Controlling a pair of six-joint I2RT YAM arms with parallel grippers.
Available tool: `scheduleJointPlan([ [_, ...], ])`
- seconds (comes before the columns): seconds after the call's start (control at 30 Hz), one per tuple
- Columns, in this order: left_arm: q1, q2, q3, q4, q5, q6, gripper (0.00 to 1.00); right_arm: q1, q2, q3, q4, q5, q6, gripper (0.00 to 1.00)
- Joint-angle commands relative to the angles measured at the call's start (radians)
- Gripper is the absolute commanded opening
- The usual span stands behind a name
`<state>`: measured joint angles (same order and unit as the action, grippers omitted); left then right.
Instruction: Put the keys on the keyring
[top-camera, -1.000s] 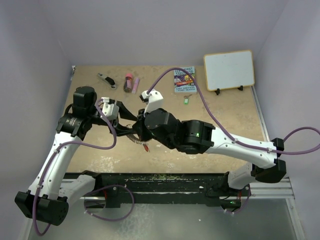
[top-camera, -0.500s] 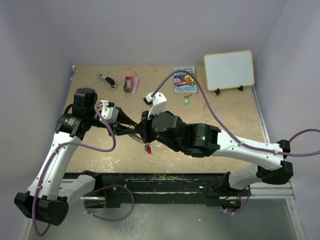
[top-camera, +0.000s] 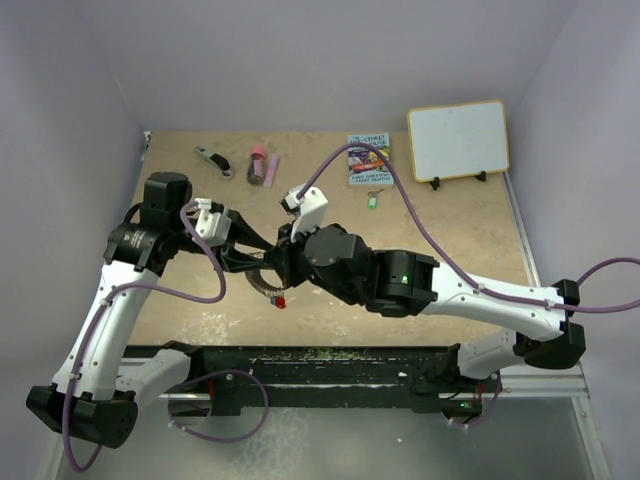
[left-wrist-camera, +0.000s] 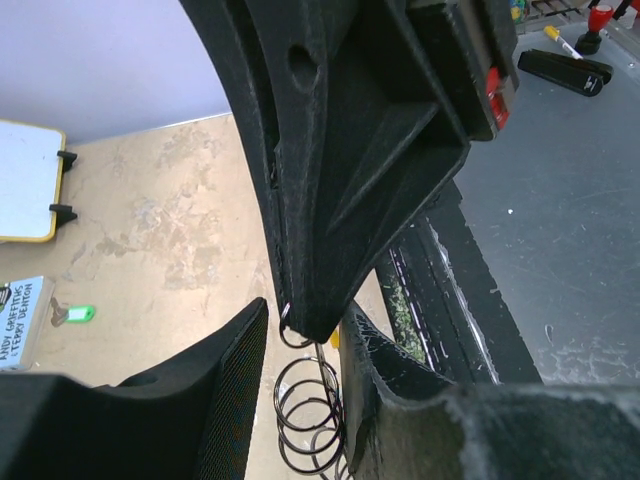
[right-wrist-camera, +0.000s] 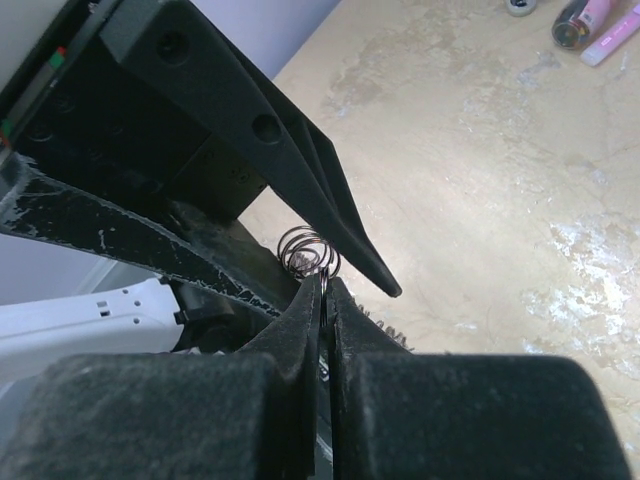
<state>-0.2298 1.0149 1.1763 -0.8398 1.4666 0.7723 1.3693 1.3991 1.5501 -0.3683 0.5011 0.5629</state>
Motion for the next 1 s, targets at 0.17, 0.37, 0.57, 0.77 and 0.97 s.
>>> scheduleJointPlan([
  [0.17,-0.003,0.002,0.067,-0.13,0.029,0.155,0.39,0.017,-0.07,-0.027,0.099,-0.019,-0.034,0.0],
  [0.37,-0.003,0.004,0.056,-0.136,0.035,0.162,0.39,0.023,-0.09,-0.057,0.135,-0.028,-0.045,0.0],
  [0.57,-0.003,0.012,0.081,-0.134,0.051,0.146,0.39,0.035,-0.087,-0.066,0.156,-0.036,-0.074,0.0],
  [0.77,-0.003,0.017,0.108,-0.109,0.08,0.091,0.39,0.041,-0.082,-0.072,0.169,-0.049,-0.097,0.0],
  [0.97,-0.003,0.013,0.099,-0.143,0.073,0.121,0.22,0.048,-0.106,-0.098,0.21,-0.049,-0.106,0.0],
])
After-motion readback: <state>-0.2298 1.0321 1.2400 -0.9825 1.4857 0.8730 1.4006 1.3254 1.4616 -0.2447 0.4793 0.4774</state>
